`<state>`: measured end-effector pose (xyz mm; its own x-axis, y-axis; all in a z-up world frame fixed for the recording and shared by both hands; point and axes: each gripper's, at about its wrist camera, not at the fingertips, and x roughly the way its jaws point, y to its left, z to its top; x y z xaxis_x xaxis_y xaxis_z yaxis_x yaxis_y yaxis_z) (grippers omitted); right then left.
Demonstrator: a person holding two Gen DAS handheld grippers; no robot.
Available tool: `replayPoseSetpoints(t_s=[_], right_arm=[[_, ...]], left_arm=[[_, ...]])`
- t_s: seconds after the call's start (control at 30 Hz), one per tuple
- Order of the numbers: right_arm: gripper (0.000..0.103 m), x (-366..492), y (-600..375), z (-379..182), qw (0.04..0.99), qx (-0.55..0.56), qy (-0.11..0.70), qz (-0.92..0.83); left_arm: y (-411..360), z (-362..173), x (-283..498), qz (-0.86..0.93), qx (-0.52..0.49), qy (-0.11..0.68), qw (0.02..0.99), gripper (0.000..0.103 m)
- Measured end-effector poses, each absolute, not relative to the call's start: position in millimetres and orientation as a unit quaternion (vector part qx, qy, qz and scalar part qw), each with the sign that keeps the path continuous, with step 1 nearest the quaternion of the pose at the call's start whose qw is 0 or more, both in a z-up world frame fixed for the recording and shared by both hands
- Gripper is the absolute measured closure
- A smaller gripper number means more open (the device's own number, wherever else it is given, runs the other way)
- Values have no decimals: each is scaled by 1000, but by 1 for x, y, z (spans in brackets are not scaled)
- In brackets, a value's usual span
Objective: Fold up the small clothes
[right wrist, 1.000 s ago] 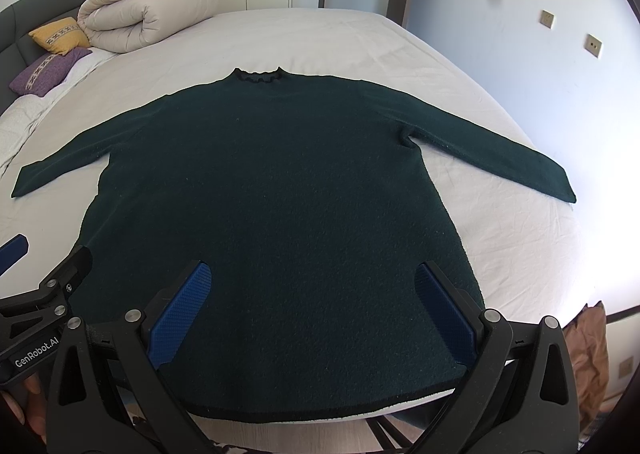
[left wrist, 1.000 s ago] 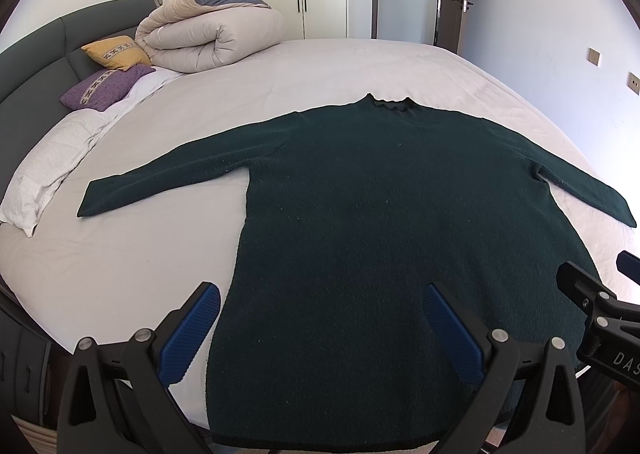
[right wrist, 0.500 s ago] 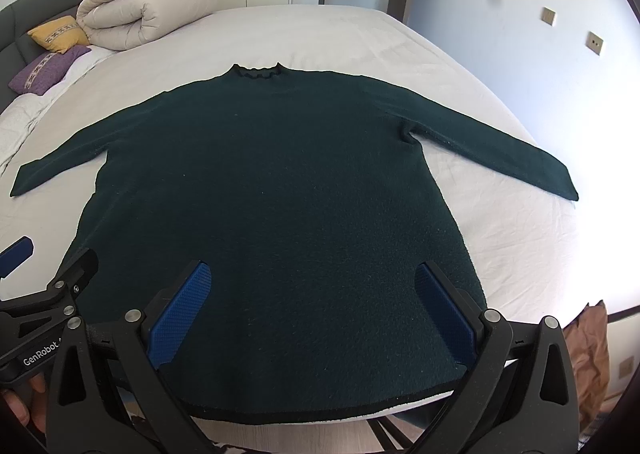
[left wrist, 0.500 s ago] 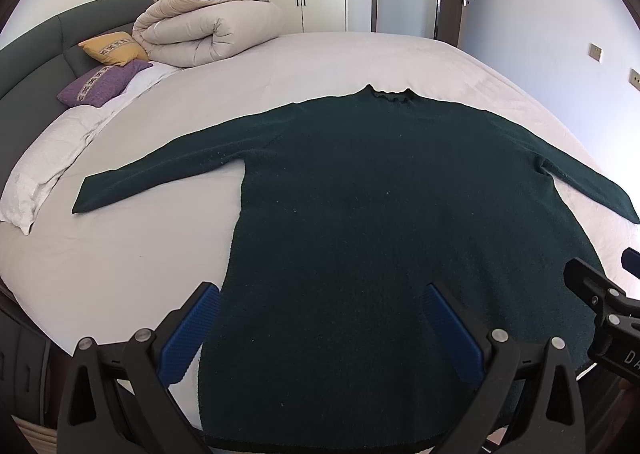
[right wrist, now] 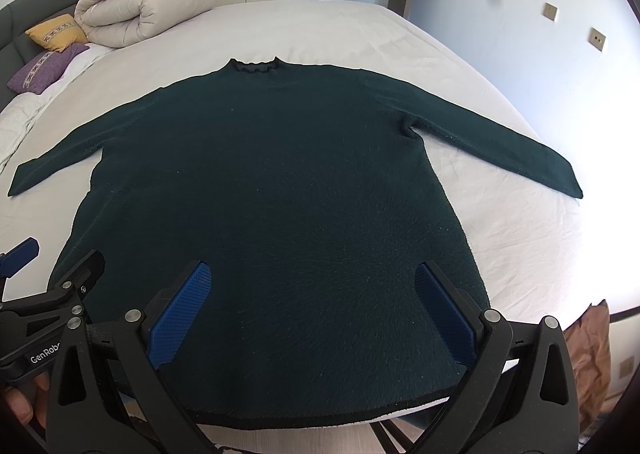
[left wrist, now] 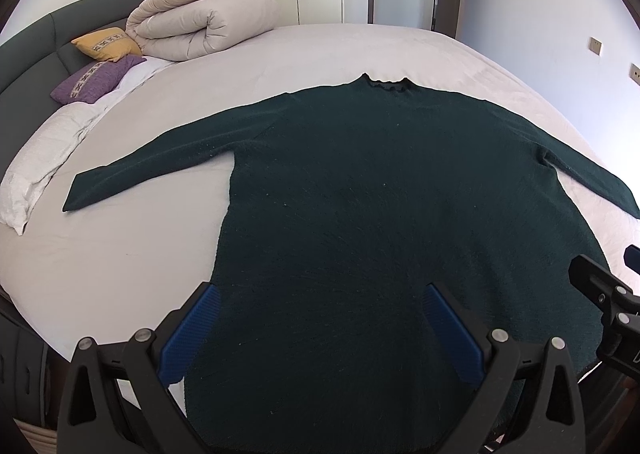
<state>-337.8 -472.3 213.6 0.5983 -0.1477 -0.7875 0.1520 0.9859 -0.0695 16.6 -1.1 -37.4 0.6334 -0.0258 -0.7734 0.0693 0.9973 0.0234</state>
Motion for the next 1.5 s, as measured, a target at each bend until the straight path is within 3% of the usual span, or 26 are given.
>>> replayPoseSetpoints(t_s=[0.27,0.43,0.63,0.77,1.07,1.23,1.33,1.43,1.5], right_arm=[[0,-331,-500,219,903,31,421,-77],[0,-326,-587,234,918,99,368,-110],[0,-330,-772,217,868,306,324,-217],[0,-338,-866,184,815,443,293,-231],[2,-316,-934,141,770,558,238,-195],[10,-302,-956,134,753,599,196,-189],[20,-301,-972,128,742,625,158,-185],[38,-295,-981,121,737,632,145,-189],[63,-286,-986,117,744,620,160,-193]], left_arm=[[-7,-41,31,-45,10,429,902,0],[-9,-29,49,-60,-21,417,907,0],[-27,-17,71,-98,-24,383,918,0],[-45,-28,95,-105,-29,439,892,0],[-68,-44,140,-155,-98,466,866,0],[-73,-46,152,-182,-126,464,858,0],[-73,-46,154,-202,-140,458,854,0],[-74,-49,157,-209,-143,458,852,0],[-71,-50,159,-210,-148,461,850,0]])
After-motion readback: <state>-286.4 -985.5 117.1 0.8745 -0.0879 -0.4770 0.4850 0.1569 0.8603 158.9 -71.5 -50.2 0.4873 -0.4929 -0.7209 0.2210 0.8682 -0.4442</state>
